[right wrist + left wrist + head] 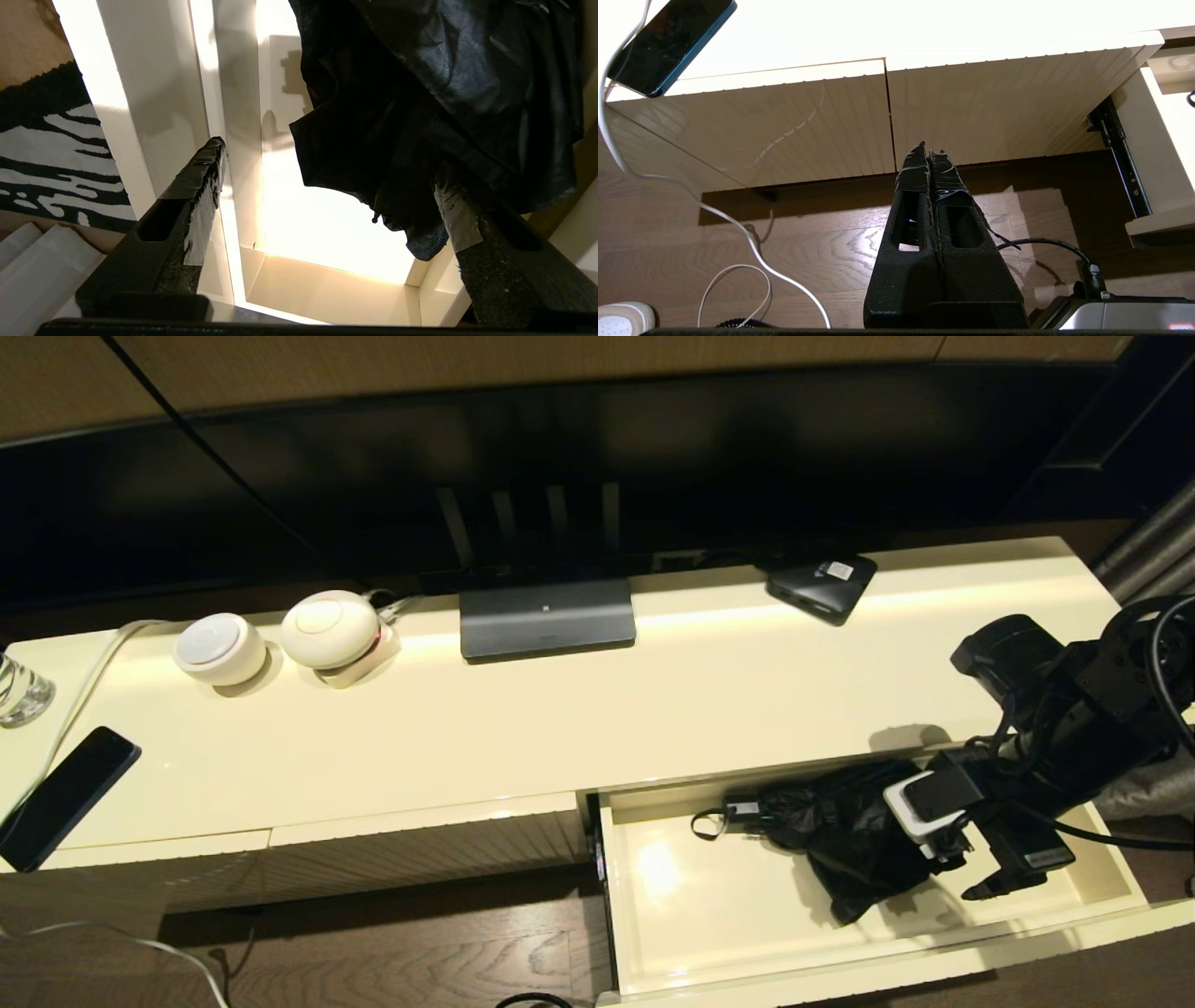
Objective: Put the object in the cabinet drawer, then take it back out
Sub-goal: Take the umbrella out of the drawer and put it on the table
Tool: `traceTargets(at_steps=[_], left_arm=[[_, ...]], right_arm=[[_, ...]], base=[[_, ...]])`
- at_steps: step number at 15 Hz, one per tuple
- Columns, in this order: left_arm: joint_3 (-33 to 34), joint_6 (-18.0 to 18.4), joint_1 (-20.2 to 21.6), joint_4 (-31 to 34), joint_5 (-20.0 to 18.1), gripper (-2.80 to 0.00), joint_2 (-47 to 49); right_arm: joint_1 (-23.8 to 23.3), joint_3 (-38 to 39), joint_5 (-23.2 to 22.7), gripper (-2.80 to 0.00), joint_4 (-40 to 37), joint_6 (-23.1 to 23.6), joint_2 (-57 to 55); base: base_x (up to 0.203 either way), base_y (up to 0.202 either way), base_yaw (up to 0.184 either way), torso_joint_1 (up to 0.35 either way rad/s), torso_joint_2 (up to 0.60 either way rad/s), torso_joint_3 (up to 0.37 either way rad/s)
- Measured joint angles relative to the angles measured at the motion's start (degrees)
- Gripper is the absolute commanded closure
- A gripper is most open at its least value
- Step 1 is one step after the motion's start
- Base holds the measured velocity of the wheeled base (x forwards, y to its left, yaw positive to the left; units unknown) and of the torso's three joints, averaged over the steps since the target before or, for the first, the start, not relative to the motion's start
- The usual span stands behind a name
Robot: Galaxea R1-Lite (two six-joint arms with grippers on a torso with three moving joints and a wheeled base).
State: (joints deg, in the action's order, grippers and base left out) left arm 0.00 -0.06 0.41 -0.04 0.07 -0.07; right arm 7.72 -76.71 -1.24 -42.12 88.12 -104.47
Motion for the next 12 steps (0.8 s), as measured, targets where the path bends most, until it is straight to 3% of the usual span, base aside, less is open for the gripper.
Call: traceTargets(at_steps=[12], left_arm=[[0.0,0.0,0.0,0.0,0.0,0.00,0.0]], right_arm=[[-2.5,-0.2,0.1,-2.80,9.1,-0.5,-5.4]], base=[[0.000,0.000,0.000,0.000,0.00,0.000]])
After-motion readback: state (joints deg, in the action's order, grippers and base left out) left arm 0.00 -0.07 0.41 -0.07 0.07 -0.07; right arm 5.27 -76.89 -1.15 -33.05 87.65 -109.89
